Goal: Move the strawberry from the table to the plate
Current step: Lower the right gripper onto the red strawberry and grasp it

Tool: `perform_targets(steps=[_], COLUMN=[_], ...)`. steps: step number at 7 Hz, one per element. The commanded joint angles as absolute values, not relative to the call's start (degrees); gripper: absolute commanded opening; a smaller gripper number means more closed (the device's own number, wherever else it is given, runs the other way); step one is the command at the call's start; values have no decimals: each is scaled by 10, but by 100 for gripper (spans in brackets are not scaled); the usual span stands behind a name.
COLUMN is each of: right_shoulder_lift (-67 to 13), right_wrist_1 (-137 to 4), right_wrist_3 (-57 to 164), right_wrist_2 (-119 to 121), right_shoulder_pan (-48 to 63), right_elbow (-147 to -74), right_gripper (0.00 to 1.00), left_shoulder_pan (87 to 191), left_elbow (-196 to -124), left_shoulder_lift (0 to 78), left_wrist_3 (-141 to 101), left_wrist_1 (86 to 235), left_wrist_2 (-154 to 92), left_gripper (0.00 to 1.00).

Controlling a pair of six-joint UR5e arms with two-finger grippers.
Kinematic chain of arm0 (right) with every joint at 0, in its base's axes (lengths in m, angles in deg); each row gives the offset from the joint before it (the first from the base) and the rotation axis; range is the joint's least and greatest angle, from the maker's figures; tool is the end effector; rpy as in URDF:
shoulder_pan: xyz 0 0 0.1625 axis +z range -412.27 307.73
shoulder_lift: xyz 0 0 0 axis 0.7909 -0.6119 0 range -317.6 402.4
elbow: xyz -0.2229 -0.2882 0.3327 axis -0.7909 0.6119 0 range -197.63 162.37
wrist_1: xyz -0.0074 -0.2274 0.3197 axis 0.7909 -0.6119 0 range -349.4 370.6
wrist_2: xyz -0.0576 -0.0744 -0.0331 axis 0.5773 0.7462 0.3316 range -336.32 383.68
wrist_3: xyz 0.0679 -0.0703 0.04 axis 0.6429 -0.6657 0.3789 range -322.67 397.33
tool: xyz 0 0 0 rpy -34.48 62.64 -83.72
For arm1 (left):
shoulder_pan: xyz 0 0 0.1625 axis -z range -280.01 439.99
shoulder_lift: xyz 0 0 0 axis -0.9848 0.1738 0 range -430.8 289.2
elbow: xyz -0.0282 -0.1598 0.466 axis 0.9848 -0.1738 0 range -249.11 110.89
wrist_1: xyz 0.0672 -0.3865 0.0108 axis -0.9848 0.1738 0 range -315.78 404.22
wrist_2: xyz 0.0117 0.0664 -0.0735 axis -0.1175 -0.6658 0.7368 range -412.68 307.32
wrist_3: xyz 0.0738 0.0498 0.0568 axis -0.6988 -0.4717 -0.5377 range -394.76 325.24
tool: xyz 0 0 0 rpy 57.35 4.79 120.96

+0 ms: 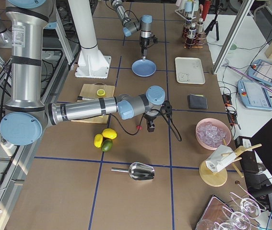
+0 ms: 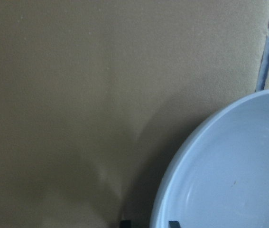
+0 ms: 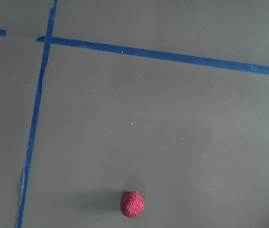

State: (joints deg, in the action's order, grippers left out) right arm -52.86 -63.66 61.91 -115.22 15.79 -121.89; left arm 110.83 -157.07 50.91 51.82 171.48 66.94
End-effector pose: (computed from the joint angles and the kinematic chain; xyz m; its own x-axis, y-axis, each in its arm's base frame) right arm -0.1141 -0.4272 0.6174 0.5887 -0.1388 0.7964 0.1038 0.9900 0.0958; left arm 0.5626 -0.4304 0.3439 0.3392 -0.1423 -0.9299 0.0351 0.9897 -0.1386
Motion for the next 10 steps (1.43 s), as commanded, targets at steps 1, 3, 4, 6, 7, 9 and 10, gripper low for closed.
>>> perform_targets(steps=[1, 3, 4, 6, 7, 9, 10], right_shoulder_lift=[-571, -571, -571, -565, -565, -561, -559], right_wrist_1=[-479, -459, -458, -458, -458, -458, -458], right_wrist_3=[809, 866, 866, 866, 866, 866, 867], right_wrist_2=[-1039, -989, -967, -958, -958, -949, -949], right_shoulder_pan=[31, -29, -42, -49, -49, -50, -50], right_elbow=[-1214, -1191, -1182, -1172, -1172, -1168, -1169], right_gripper=[100, 100, 100, 99, 92, 85, 80], left_shoulder_pan=[1111, 1111, 1111, 1111, 1111, 1111, 1111], left_elbow=[-1583, -1583, -1584, -1584, -1583, -1583, -1583], left_shoulder_lift=[507, 506, 506, 505, 505, 504, 504], left_wrist_3=[519, 519, 519, 518, 518, 518, 518], left_wrist_1=[1717, 1718, 1718, 1718, 1718, 1718, 1718], left_wrist_2=[669, 669, 669, 669, 669, 669, 669], left_gripper=[77, 79, 79, 79, 79, 80, 80])
